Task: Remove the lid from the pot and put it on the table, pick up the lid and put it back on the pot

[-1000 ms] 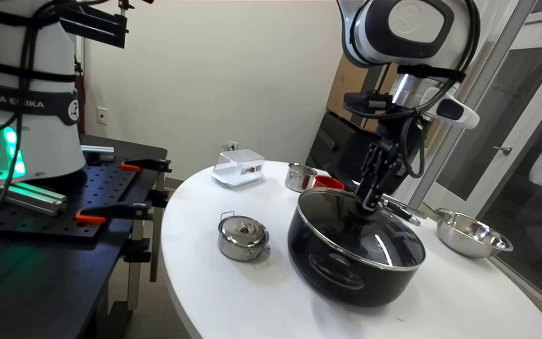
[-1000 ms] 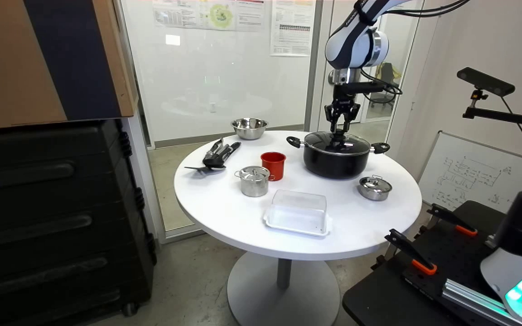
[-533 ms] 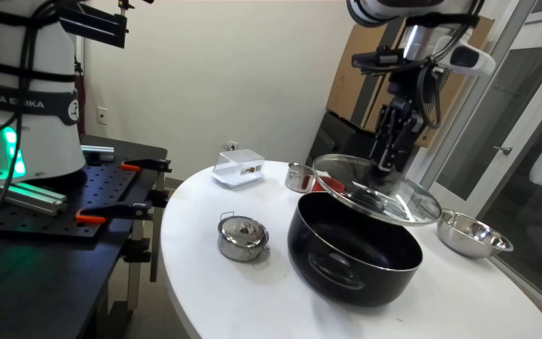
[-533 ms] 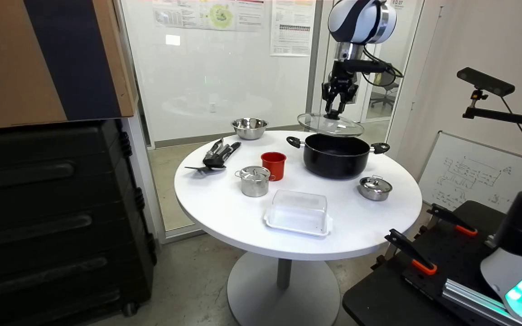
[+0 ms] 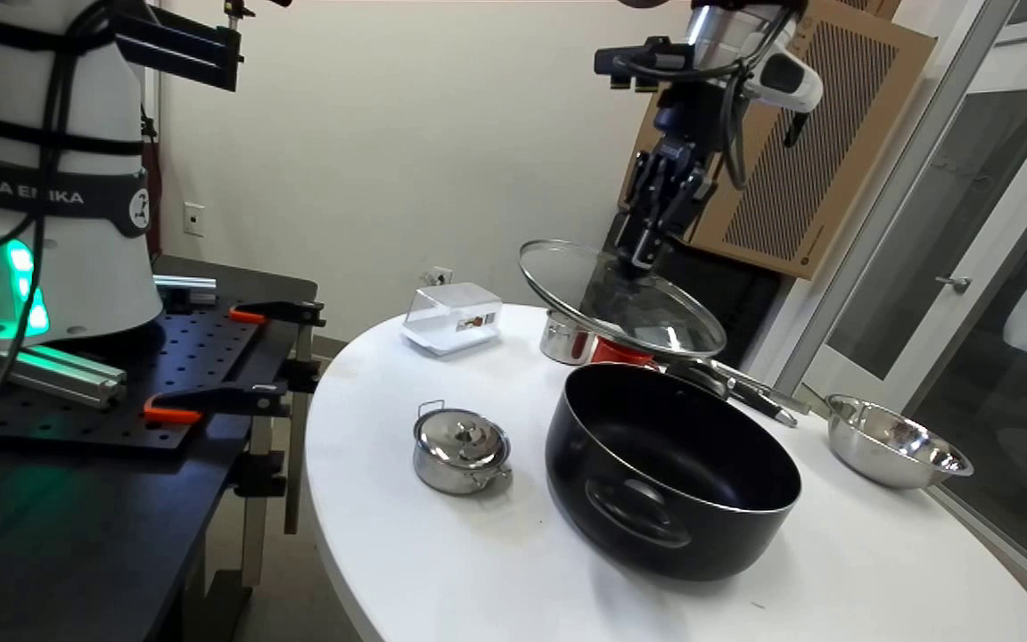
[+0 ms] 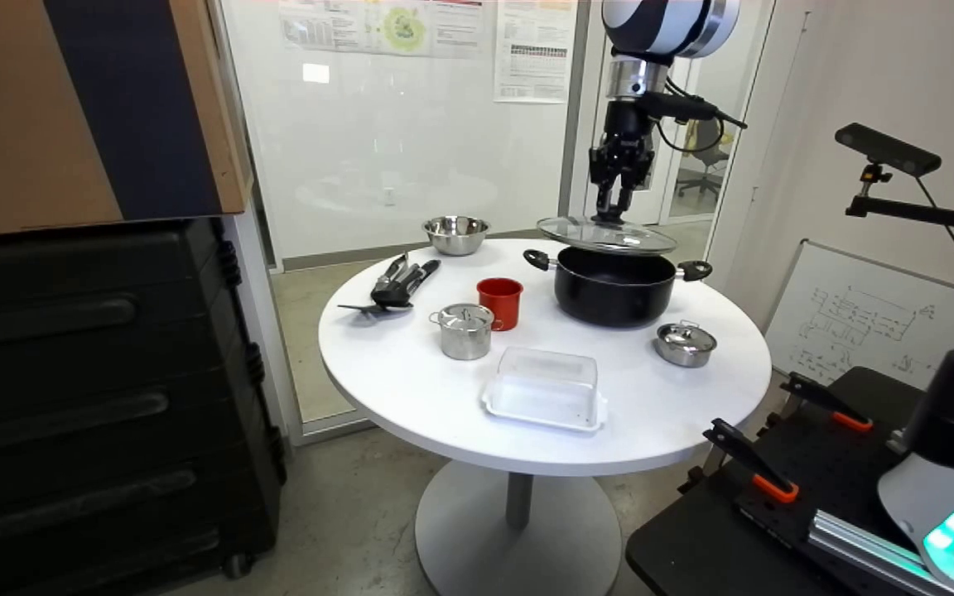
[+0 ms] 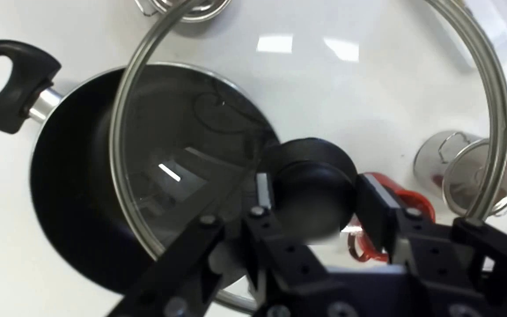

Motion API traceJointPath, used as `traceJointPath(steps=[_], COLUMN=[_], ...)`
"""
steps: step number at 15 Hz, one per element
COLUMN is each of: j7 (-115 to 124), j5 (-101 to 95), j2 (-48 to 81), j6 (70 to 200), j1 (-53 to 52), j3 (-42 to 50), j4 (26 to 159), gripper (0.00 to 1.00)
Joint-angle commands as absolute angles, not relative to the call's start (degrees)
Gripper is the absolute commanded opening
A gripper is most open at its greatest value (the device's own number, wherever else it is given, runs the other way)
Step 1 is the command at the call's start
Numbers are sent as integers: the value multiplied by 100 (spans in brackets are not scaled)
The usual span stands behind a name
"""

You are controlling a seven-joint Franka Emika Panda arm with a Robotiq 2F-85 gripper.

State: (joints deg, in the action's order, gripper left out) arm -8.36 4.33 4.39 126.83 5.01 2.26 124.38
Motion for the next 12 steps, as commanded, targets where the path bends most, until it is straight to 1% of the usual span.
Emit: traceJointPath(steps=[1, 7, 12], j7=[-1128, -1344, -1420], j5=[407, 373, 441], j2=[-55, -415, -228], j6=[12438, 12282, 11872], j1=[312, 29, -76], j3=[111, -57, -87], j4=[12980, 13550, 13539], gripper=[24, 24, 24])
